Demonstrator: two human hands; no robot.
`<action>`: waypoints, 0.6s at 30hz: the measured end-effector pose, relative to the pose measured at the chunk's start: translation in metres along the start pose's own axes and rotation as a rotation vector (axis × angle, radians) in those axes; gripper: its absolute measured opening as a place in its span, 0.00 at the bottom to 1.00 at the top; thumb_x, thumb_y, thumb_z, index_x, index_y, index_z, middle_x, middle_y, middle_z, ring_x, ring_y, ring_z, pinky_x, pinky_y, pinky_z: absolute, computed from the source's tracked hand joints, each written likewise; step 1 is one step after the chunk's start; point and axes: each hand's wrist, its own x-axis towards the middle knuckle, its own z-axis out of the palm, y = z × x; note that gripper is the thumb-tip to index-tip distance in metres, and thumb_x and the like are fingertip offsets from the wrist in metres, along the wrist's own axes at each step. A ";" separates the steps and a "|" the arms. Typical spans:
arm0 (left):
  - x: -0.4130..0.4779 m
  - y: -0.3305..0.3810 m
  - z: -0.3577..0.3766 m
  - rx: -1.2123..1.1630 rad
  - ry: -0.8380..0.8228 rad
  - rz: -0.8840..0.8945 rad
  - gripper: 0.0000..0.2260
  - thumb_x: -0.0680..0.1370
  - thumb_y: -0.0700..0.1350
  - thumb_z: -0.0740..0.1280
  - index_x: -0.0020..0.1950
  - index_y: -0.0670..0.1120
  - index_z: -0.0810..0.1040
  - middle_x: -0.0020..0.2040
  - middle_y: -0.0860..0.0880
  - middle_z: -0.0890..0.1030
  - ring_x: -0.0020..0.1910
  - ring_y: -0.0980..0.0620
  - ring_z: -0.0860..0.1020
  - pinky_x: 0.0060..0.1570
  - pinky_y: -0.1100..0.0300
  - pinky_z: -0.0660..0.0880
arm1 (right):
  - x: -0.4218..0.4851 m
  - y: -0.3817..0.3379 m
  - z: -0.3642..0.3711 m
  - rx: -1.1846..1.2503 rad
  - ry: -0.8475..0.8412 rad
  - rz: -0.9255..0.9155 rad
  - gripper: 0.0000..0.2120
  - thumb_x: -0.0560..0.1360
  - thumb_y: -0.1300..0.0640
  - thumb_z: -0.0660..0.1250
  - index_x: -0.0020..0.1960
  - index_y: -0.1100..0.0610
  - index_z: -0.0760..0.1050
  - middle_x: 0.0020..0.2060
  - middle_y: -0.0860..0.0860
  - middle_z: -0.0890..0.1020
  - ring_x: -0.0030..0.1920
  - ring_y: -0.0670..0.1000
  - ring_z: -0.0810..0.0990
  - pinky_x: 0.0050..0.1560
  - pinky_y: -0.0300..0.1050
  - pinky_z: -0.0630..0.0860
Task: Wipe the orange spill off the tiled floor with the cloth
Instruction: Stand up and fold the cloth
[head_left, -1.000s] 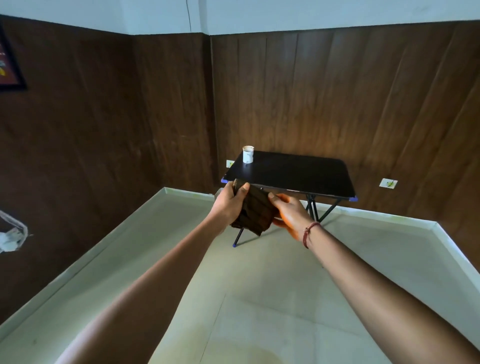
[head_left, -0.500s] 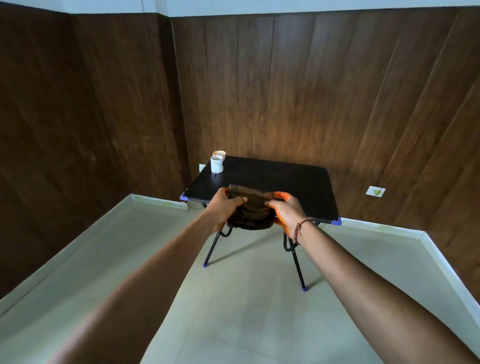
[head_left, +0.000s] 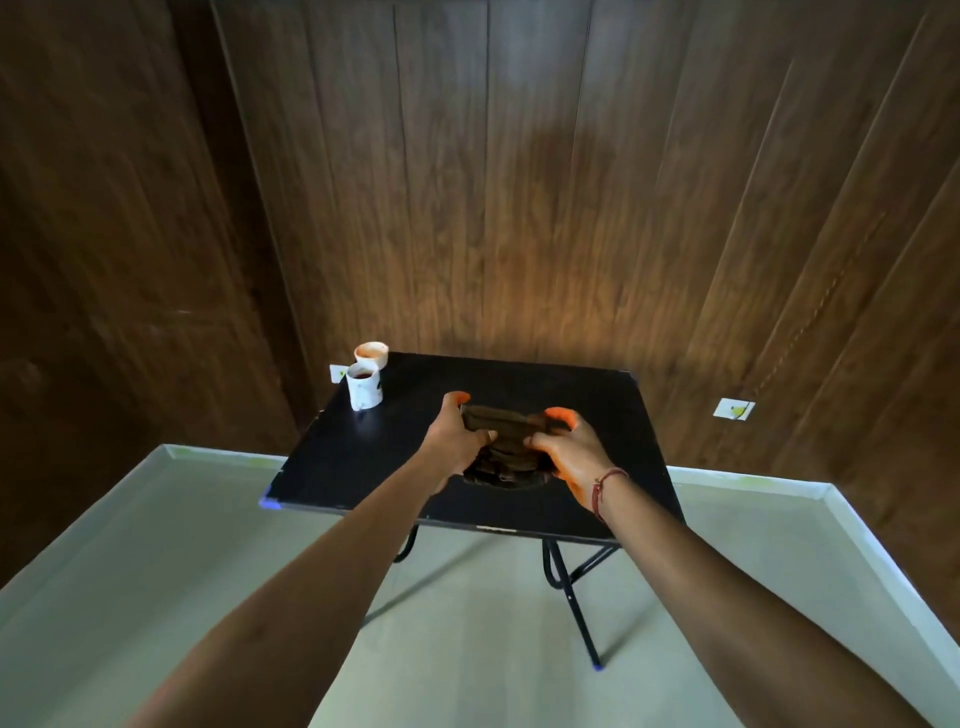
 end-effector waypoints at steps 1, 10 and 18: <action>0.017 -0.001 0.005 -0.011 -0.018 -0.020 0.24 0.77 0.43 0.68 0.69 0.53 0.61 0.55 0.48 0.76 0.53 0.49 0.78 0.55 0.48 0.78 | 0.015 0.003 -0.003 -0.034 -0.015 0.004 0.27 0.72 0.63 0.72 0.68 0.52 0.69 0.59 0.52 0.78 0.58 0.53 0.78 0.61 0.54 0.76; 0.143 -0.035 0.098 -0.085 -0.251 -0.316 0.13 0.80 0.48 0.65 0.64 0.53 0.69 0.58 0.48 0.76 0.54 0.49 0.77 0.50 0.54 0.76 | 0.150 0.095 -0.059 -0.269 0.016 0.194 0.20 0.72 0.69 0.67 0.60 0.54 0.69 0.53 0.52 0.78 0.55 0.54 0.78 0.56 0.55 0.79; 0.206 -0.094 0.202 -0.150 -0.295 -0.596 0.07 0.81 0.47 0.60 0.58 0.51 0.75 0.57 0.48 0.76 0.57 0.48 0.74 0.60 0.50 0.72 | 0.214 0.207 -0.114 -0.348 0.081 0.407 0.18 0.72 0.67 0.66 0.61 0.58 0.73 0.49 0.54 0.82 0.50 0.55 0.81 0.51 0.53 0.80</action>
